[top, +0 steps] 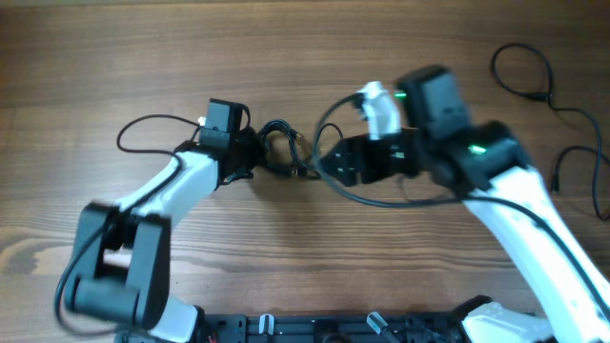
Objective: Untangle cables
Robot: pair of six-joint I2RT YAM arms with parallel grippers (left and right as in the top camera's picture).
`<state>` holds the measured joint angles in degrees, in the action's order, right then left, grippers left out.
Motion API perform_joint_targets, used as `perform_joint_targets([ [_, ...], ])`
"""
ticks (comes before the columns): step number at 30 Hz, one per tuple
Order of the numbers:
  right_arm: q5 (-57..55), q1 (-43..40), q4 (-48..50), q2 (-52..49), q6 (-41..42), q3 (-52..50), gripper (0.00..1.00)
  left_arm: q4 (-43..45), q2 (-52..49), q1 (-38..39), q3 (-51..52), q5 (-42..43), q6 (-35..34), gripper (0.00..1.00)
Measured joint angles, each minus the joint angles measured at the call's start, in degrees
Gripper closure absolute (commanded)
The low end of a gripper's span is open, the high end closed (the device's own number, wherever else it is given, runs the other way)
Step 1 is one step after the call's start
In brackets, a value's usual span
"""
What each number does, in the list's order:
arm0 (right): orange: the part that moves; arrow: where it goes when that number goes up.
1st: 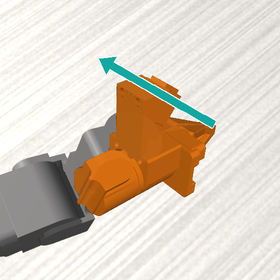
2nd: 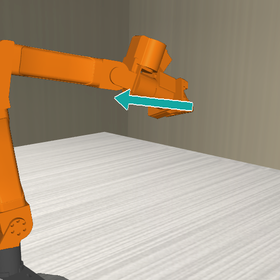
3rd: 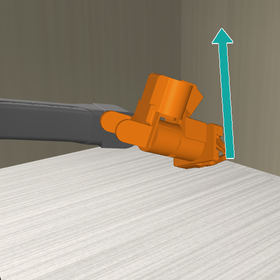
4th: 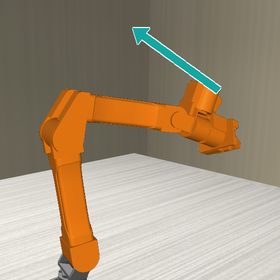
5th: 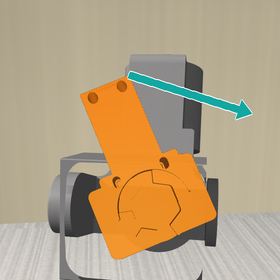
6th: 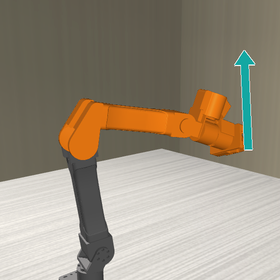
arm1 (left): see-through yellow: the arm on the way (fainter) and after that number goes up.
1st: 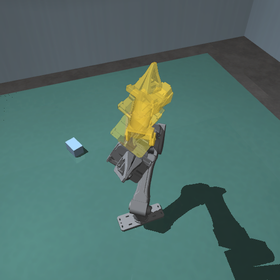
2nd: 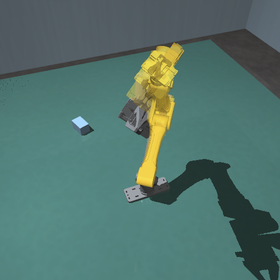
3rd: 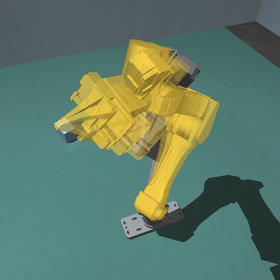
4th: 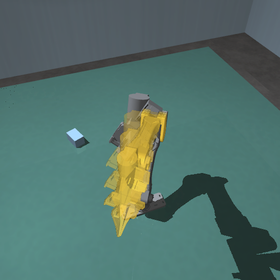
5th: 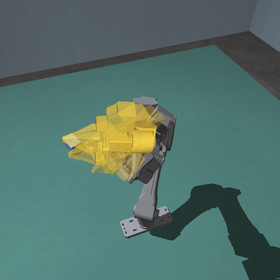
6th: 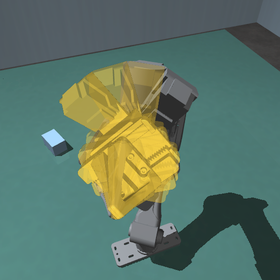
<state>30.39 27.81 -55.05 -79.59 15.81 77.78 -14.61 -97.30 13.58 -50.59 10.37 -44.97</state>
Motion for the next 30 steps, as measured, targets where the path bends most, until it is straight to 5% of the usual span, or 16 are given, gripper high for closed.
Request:
perform_joint_targets([
  [1,0.00,1.70,2.21,-3.02,0.22,-0.09,0.90,0.00,3.52,0.00,0.17,0.61,0.33,0.96],
  [2,-0.07,2.75,4.57,-5.86,0.59,-0.20,0.96,0.11,7.85,0.09,0.17,0.94,0.76,0.96],
  [8,-2.43,2.62,8.63,-16.15,0.42,-0.52,0.96,-5.22,10.73,0.11,-0.13,1.53,4.48,0.96],
  [14,-2.86,2.62,6.27,-16.02,-2.45,-0.59,0.91,-8.39,9.53,0.11,-0.09,1.51,7.45,0.90],
  [25,-3.06,2.62,4.74,-15.87,-2.64,-0.59,0.91,-18.62,9.53,0.11,-0.09,1.49,8.28,0.96],
  [30,-5.20,2.62,10.75,-15.87,-2.75,-0.63,0.92,-18.51,9.53,0.11,-0.07,1.51,8.26,0.96],
])
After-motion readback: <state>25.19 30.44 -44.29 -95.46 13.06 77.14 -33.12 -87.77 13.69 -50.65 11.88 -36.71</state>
